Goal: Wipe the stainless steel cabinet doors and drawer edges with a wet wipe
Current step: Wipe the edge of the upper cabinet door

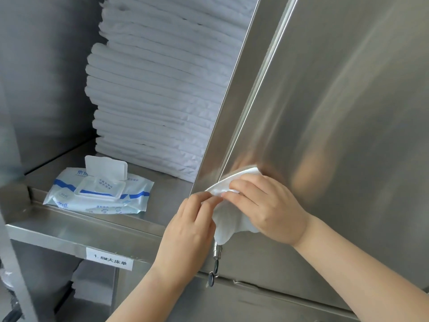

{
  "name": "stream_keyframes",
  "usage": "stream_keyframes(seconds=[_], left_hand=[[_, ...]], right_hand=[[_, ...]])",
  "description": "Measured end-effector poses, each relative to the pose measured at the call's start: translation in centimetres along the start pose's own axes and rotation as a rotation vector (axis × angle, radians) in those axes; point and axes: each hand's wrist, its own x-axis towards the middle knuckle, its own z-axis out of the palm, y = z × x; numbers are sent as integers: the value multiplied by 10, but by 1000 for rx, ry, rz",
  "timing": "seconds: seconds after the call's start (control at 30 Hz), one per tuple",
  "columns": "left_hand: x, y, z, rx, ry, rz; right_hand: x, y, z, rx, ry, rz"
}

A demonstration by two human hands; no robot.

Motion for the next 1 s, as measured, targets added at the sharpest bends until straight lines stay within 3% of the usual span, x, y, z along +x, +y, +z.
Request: stream_keyframes(seconds=[0.13, 0.33, 0.67, 1.0], left_hand=[[-5, 6, 7, -16, -22, -93], [-18, 20, 23, 46, -2, -180], [-20, 56, 56, -51, 113, -421], [-38, 54, 73, 24, 149, -614]], right_hand=[[-10, -11, -6, -39, -129, 32], [-18, -9, -14, -240, -326, -72], [17, 23, -6, -303, -338, -352], [13, -5, 15, -224, -432, -437]])
